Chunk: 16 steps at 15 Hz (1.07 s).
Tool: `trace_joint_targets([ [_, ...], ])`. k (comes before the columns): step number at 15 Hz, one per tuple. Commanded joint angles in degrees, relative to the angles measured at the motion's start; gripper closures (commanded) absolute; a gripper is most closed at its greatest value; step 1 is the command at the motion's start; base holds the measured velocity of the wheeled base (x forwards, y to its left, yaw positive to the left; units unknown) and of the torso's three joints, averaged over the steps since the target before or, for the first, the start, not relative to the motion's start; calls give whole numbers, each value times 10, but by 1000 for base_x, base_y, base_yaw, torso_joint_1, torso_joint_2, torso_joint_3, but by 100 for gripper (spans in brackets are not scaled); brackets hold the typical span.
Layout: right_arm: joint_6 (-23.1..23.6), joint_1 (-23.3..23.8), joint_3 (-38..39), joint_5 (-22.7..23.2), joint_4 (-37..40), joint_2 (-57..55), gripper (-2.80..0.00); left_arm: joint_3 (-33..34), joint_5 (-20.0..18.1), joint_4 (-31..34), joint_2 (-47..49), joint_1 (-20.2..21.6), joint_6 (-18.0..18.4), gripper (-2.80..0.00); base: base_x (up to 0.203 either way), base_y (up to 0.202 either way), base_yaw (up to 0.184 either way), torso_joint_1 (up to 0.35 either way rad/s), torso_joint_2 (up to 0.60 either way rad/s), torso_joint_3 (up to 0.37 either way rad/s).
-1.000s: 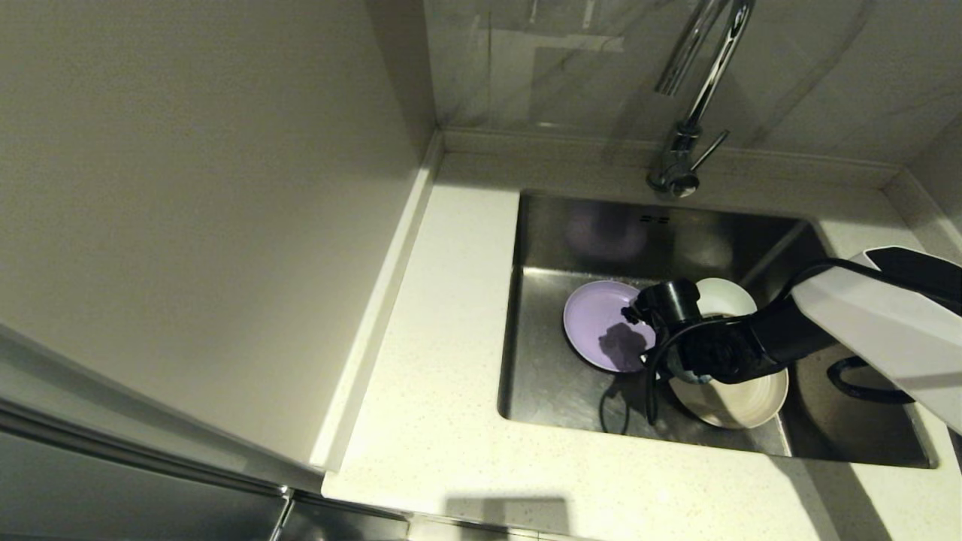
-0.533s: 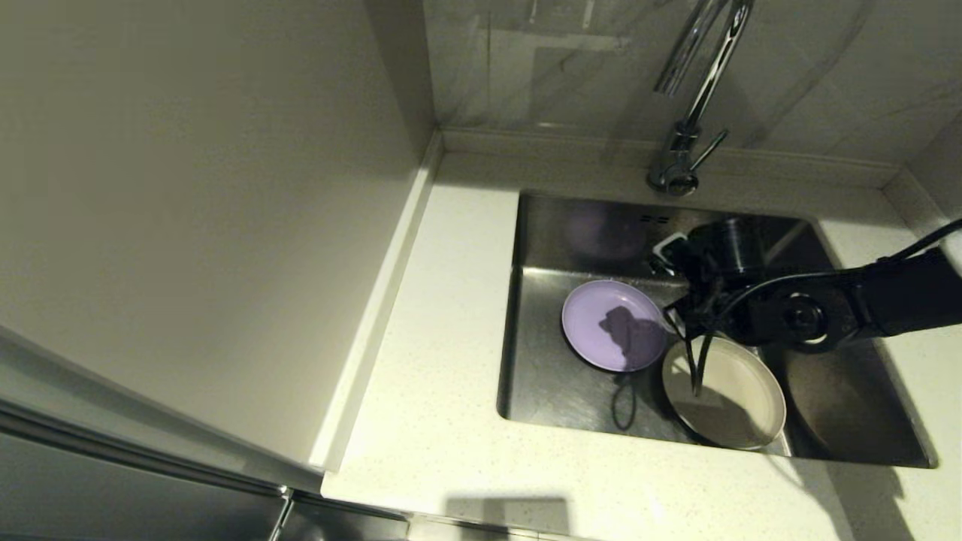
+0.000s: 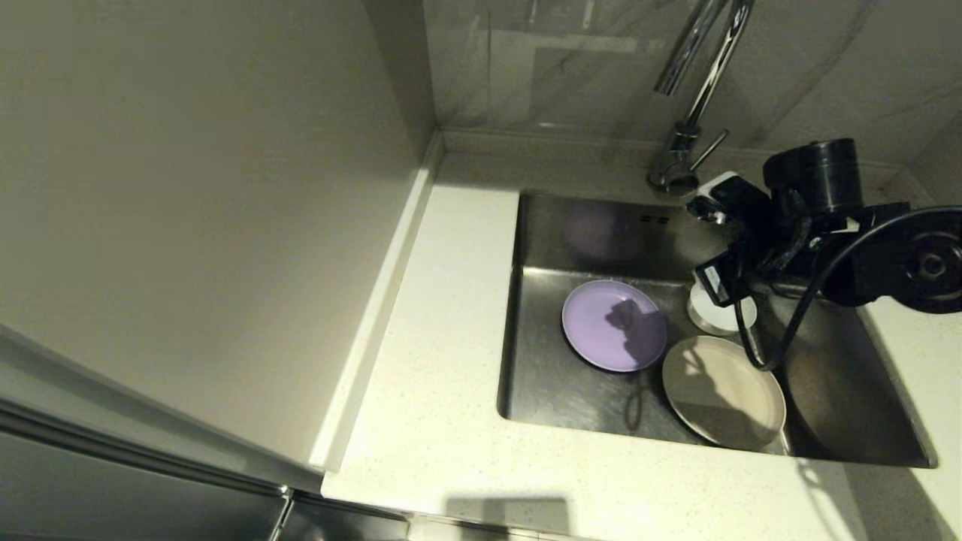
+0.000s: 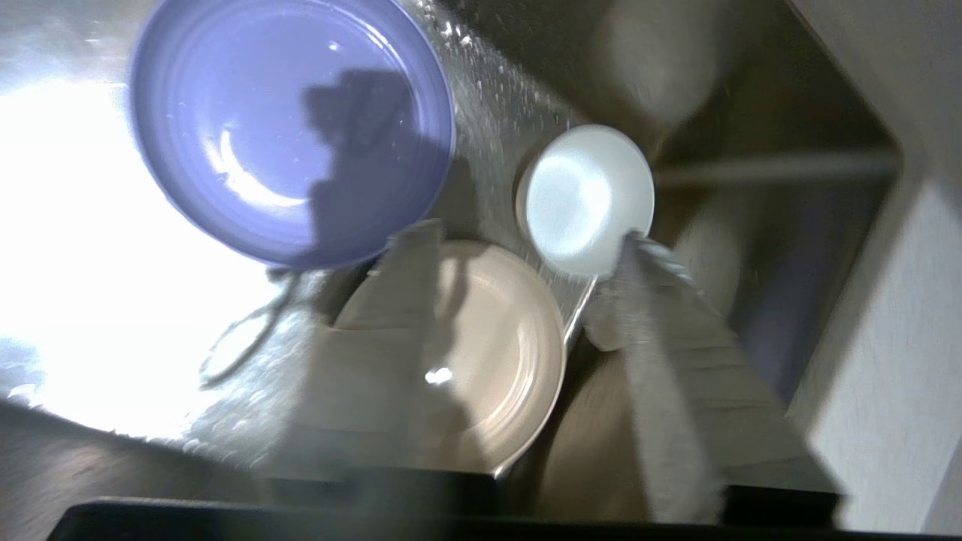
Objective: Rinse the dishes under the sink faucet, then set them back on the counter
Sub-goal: Turn on the faucet
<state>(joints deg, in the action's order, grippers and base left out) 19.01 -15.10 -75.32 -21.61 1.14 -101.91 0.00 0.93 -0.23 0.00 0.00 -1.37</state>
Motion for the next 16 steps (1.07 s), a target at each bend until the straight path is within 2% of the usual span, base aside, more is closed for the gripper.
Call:
trace_joint_targets([
  [1,-76,-1,-68,-3,90,18,0,0,0,0,-1,0,0,0,0,0,0,0,0,0],
  [5,-237,-12,-272,-10,366,-18,0,0,0,0,-1,0,0,0,0,0,0,0,0,0],
  [7,-311,-13,-324,-30,430,-41,0,0,0,0,-1,0,0,0,0,0,0,0,0,0],
  [9,-358,-14,-343,-54,432,-57,0,0,0,0,-1,0,0,0,0,0,0,0,0,0],
  [11,-383,-13,-374,-83,389,-78,0,0,0,0,-1,0,0,0,0,0,0,0,0,0],
  [14,-395,-13,-375,-82,177,-100,0,0,0,0,-1,0,0,0,0,0,0,0,0,0],
  [16,-377,-12,-376,-79,40,-118,0,0,0,0,-1,0,0,0,0,0,0,0,0,0],
])
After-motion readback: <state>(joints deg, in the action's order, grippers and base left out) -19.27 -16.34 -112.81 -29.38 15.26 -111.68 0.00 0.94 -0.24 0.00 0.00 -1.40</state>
